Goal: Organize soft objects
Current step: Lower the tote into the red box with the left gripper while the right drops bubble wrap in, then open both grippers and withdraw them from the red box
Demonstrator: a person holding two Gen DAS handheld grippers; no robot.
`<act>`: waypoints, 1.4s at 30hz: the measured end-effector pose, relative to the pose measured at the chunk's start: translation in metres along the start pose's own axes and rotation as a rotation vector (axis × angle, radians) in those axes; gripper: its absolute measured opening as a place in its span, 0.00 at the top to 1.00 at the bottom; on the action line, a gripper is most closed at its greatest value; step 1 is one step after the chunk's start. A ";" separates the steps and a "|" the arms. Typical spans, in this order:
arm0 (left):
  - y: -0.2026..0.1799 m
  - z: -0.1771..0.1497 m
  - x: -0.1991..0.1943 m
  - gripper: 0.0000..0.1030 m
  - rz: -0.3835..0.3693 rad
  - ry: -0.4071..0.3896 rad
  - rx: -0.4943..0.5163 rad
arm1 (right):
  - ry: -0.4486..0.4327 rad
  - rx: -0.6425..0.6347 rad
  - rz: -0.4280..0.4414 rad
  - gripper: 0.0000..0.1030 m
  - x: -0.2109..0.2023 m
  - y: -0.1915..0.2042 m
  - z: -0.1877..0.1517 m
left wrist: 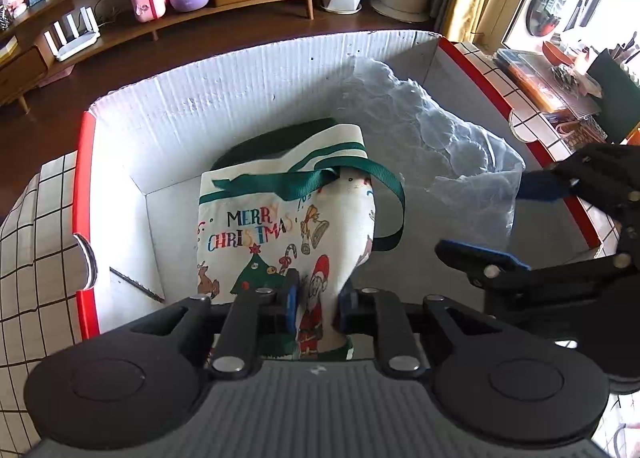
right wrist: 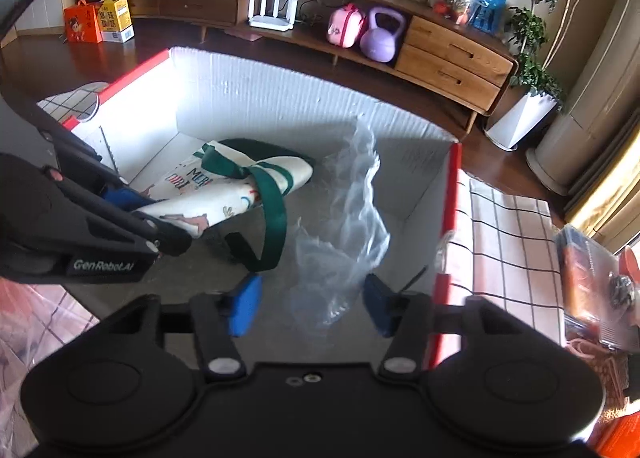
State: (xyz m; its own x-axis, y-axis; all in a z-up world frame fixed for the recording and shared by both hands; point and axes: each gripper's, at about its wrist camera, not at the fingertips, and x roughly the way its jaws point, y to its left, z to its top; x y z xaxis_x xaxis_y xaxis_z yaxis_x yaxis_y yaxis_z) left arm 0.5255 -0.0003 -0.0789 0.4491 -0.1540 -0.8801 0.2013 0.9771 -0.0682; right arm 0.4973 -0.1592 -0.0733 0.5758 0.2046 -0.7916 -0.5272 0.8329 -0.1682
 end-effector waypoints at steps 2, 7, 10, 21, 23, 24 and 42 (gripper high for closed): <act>-0.002 -0.001 -0.002 0.65 0.008 -0.006 -0.002 | -0.013 -0.013 -0.008 0.35 -0.005 -0.003 0.000; 0.000 -0.002 -0.015 0.35 0.018 -0.051 -0.020 | -0.035 -0.028 -0.007 0.28 -0.019 -0.004 0.000; 0.002 -0.002 -0.026 0.35 0.020 -0.073 -0.032 | -0.059 -0.039 -0.019 0.23 -0.031 -0.003 0.000; 0.001 -0.011 -0.090 0.35 0.075 -0.190 -0.035 | -0.144 -0.013 -0.010 0.08 -0.087 -0.007 -0.003; 0.000 -0.015 -0.105 0.35 0.073 -0.216 -0.039 | -0.160 0.003 -0.003 0.08 -0.101 -0.008 -0.005; 0.001 -0.016 -0.112 0.35 0.069 -0.228 -0.037 | -0.169 0.009 0.000 0.07 -0.108 -0.008 -0.006; -0.015 -0.101 -0.225 0.32 0.095 -0.431 -0.059 | -0.313 0.091 0.044 0.03 -0.219 0.019 -0.059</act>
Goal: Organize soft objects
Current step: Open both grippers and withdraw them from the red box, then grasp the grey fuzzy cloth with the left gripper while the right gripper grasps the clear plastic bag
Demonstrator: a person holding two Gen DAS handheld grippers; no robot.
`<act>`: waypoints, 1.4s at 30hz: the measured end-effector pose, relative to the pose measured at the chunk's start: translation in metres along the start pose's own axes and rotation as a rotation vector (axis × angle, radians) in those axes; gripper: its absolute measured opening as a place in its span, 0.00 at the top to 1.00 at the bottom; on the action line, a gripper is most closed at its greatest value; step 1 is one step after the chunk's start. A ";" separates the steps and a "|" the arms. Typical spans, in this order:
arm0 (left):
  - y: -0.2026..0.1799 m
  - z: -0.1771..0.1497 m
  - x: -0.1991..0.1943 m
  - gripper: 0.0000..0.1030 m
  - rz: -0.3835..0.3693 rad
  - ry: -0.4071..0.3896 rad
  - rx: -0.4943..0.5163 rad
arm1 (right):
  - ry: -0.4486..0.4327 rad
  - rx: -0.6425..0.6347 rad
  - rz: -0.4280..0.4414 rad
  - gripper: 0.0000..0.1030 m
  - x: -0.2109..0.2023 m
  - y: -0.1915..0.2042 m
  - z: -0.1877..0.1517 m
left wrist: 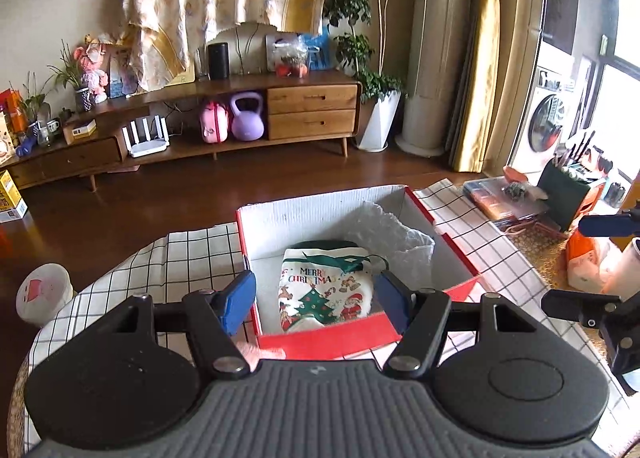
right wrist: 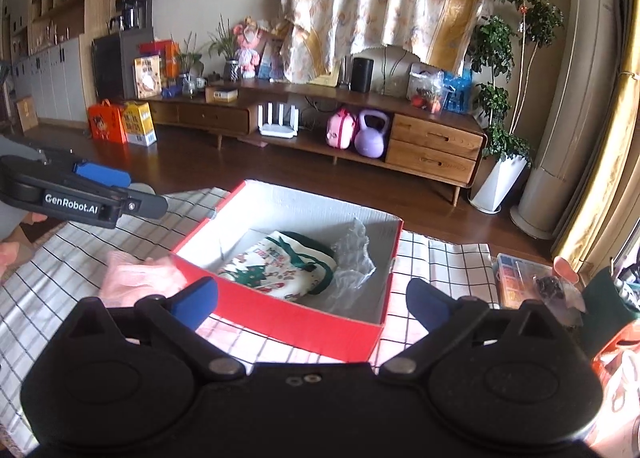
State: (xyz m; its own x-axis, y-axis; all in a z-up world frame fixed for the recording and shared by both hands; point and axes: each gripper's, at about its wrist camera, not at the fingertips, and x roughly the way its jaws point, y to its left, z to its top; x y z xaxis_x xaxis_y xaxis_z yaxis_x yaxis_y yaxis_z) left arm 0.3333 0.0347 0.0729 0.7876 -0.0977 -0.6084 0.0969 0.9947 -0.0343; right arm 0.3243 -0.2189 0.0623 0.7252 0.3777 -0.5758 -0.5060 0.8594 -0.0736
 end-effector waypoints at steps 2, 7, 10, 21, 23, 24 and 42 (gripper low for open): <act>0.000 -0.006 -0.011 0.28 -0.008 -0.009 -0.008 | -0.012 0.010 0.007 0.03 -0.010 0.004 -0.004; 0.000 -0.027 -0.035 0.26 -0.002 -0.023 -0.006 | -0.028 0.002 0.021 0.03 -0.030 0.018 -0.015; 0.000 -0.042 -0.047 0.19 0.001 -0.035 -0.007 | -0.033 -0.007 0.024 0.03 -0.039 0.024 -0.021; 0.019 -0.109 -0.064 0.18 0.038 0.016 -0.027 | -0.013 -0.048 0.024 0.03 -0.041 0.044 -0.047; 0.024 -0.120 -0.062 0.18 0.039 0.041 -0.047 | 0.003 -0.066 0.026 0.03 -0.035 0.049 -0.051; 0.026 -0.126 -0.060 0.18 0.040 0.054 -0.056 | 0.010 -0.074 0.029 0.03 -0.032 0.051 -0.053; 0.029 -0.198 -0.012 0.18 0.012 0.257 -0.057 | 0.231 -0.431 0.140 0.05 0.046 0.098 -0.109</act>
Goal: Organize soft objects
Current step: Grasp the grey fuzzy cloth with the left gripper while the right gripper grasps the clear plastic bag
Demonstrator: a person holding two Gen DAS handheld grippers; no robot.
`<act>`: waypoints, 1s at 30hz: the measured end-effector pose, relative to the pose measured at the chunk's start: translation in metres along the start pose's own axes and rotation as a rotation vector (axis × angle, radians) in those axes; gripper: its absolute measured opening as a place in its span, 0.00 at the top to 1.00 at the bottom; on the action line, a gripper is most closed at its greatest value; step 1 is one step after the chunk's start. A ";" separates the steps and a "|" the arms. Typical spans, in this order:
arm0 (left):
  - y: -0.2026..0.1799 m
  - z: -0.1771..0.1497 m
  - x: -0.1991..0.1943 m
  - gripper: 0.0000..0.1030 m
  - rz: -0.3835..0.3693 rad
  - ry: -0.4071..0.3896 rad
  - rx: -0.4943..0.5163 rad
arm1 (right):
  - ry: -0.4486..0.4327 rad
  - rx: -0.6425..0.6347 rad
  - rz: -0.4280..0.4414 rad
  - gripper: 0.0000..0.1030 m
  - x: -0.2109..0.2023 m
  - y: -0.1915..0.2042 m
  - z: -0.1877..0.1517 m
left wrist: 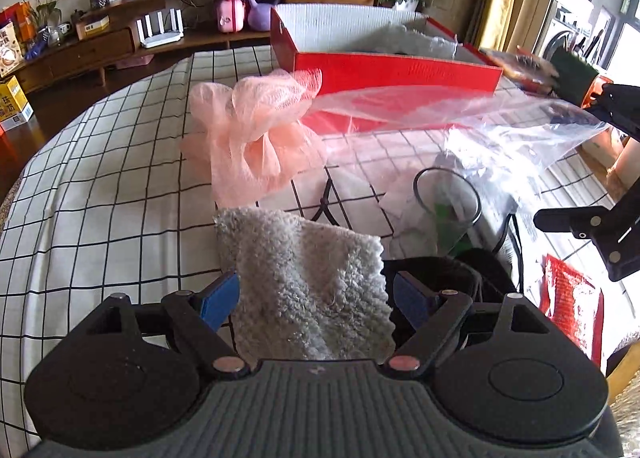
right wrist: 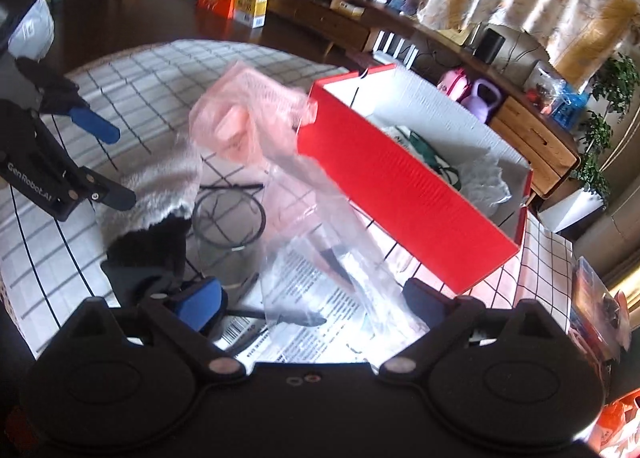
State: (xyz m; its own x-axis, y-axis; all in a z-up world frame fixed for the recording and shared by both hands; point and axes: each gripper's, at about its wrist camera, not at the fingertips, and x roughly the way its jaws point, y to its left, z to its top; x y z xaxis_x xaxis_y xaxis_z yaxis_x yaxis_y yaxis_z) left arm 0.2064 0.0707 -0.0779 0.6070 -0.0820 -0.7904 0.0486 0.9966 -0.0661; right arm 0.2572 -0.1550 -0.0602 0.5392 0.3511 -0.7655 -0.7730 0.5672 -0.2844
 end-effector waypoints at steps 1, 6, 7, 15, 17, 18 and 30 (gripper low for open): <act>0.000 0.000 0.003 0.18 0.001 0.005 0.000 | 0.008 -0.006 -0.001 0.05 0.004 0.001 -0.001; 0.002 0.000 0.018 0.18 0.009 0.030 -0.019 | 0.045 -0.020 -0.010 0.12 0.024 0.002 -0.005; 0.003 -0.001 0.021 0.18 0.014 0.033 -0.025 | 0.051 -0.020 -0.006 0.12 0.027 0.001 -0.006; 0.020 -0.007 0.044 0.18 -0.024 0.077 -0.123 | 0.061 -0.005 0.009 0.25 0.036 0.001 -0.011; 0.023 -0.007 0.046 0.18 -0.036 0.077 -0.145 | 0.059 0.004 0.010 0.29 0.036 -0.001 -0.011; 0.023 -0.008 0.045 0.18 -0.039 0.075 -0.148 | 0.057 0.009 0.008 0.34 0.035 -0.002 -0.011; 0.028 -0.005 0.030 0.75 -0.088 0.038 -0.208 | 0.049 0.032 -0.001 0.72 0.030 -0.008 -0.010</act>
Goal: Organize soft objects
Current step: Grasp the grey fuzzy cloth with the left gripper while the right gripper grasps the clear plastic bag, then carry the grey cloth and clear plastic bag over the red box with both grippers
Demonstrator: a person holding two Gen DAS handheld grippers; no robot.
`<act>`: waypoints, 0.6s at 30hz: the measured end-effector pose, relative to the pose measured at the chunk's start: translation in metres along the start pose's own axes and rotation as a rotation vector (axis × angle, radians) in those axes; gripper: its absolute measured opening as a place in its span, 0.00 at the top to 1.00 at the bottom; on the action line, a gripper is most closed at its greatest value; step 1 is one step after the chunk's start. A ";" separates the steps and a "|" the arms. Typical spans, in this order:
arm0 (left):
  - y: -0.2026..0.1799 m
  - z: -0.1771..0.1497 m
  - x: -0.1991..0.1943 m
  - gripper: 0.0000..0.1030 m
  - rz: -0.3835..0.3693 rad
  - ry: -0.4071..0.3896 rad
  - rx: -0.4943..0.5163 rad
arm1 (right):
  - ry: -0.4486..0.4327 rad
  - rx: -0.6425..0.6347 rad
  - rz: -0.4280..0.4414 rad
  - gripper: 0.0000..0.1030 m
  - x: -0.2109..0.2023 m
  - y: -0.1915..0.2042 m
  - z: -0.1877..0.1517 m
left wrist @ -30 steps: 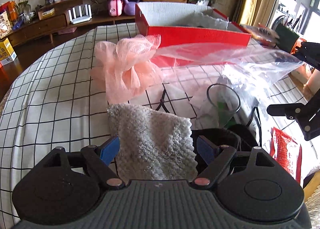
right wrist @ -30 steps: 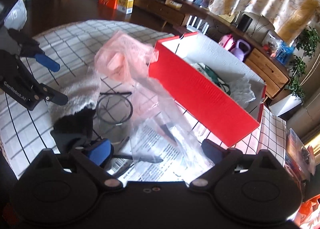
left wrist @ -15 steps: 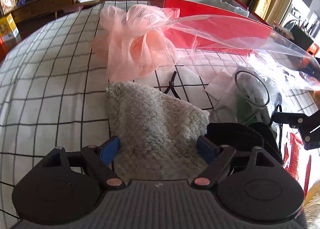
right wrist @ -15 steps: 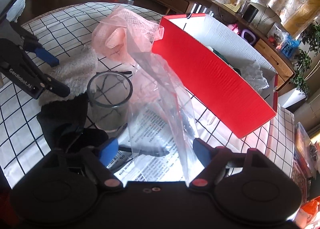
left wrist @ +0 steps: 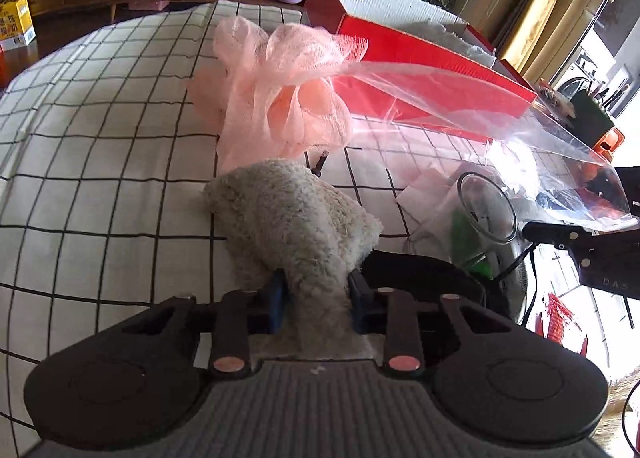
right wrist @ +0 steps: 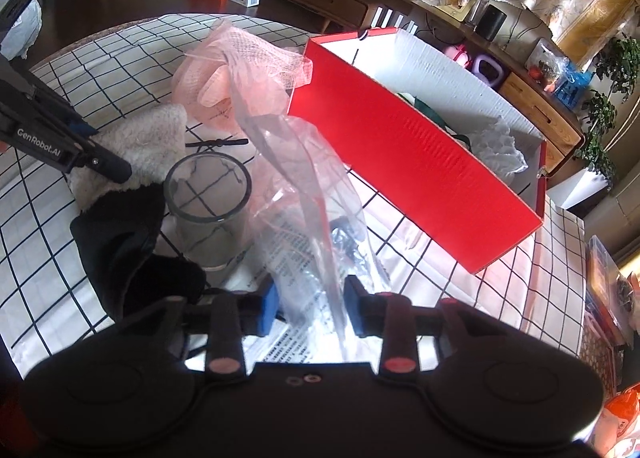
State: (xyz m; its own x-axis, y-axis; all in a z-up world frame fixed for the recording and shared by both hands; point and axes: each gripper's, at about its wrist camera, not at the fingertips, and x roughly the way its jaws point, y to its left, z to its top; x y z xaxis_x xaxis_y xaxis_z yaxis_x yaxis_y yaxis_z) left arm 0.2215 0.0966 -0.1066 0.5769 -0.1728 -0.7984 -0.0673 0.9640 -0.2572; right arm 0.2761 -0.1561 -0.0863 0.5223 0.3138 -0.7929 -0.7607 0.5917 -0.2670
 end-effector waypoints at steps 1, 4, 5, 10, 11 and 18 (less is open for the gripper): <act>0.000 0.001 -0.002 0.76 0.001 -0.002 0.001 | -0.002 0.008 0.000 0.73 -0.001 -0.002 0.000; 0.000 0.004 -0.007 0.76 -0.011 -0.007 -0.005 | -0.013 0.028 0.002 0.77 -0.006 -0.006 0.000; 0.000 0.005 -0.011 0.76 -0.011 -0.019 0.002 | -0.018 0.032 -0.004 0.80 -0.008 -0.007 0.000; -0.002 0.012 -0.024 0.80 -0.014 -0.053 0.020 | -0.042 0.054 -0.020 0.91 -0.017 -0.011 0.000; -0.003 0.014 -0.028 0.80 -0.011 -0.064 0.029 | -0.049 0.062 -0.022 0.94 -0.019 -0.013 0.001; -0.013 0.025 -0.056 0.80 -0.003 -0.130 0.069 | -0.120 0.109 -0.040 0.98 -0.044 -0.019 0.008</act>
State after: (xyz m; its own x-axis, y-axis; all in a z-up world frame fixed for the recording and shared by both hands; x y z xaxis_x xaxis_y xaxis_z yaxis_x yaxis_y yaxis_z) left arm 0.2104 0.0988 -0.0454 0.6781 -0.1528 -0.7189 -0.0118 0.9758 -0.2185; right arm 0.2704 -0.1749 -0.0424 0.5985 0.3709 -0.7101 -0.6957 0.6802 -0.2310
